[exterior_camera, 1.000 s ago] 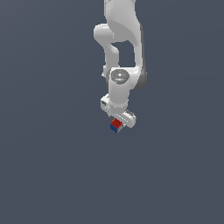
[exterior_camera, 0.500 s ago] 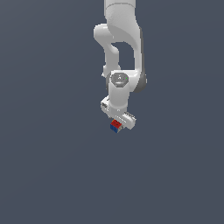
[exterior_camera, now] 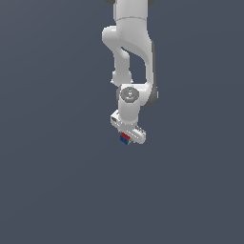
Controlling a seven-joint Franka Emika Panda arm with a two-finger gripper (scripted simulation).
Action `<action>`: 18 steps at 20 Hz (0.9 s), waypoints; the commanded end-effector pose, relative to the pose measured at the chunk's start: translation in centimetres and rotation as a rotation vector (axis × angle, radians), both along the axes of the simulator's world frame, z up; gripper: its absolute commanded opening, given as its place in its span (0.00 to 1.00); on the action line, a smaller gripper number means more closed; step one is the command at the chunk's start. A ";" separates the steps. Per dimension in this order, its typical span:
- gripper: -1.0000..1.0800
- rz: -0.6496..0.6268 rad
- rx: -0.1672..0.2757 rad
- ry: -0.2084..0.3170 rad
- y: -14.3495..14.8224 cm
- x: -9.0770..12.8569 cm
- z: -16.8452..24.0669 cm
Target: Pick up the object and move it to a goal position.
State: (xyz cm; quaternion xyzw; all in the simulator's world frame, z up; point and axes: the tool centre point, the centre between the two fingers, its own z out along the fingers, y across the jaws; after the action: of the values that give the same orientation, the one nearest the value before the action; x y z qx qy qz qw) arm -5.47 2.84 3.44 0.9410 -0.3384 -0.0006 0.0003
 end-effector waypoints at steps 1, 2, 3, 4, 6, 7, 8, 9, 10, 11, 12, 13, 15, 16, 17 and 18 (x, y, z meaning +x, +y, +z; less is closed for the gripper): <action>0.00 0.000 0.000 -0.001 0.0 0.1 -0.1; 0.00 0.000 0.000 -0.001 0.0 0.1 -0.1; 0.00 0.000 0.000 -0.001 0.0 0.1 -0.1; 0.00 0.000 0.000 -0.001 0.0 0.1 -0.1; 0.00 0.000 0.000 -0.001 0.0 0.1 -0.1; 0.00 0.000 0.000 -0.001 0.0 0.1 -0.1; 0.00 0.000 0.000 -0.001 0.0 0.1 -0.1; 0.00 0.000 0.000 -0.001 0.0 0.1 -0.1; 0.00 0.000 0.000 -0.001 0.0 0.1 -0.1; 0.00 0.000 0.001 -0.002 0.1 0.1 0.0; 0.00 0.000 0.001 -0.002 0.1 0.1 0.0; 0.00 0.000 0.001 -0.002 0.1 0.1 0.1; 0.00 0.000 0.001 -0.002 0.1 0.2 0.4; 0.00 0.000 0.001 -0.002 0.1 0.3 0.6; 0.00 0.000 0.001 -0.002 0.2 0.4 0.9; 0.00 0.000 0.001 -0.002 0.2 0.5 1.3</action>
State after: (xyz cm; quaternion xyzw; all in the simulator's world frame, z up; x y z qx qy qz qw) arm -5.21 2.98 4.16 0.9410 -0.3383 -0.0011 0.0002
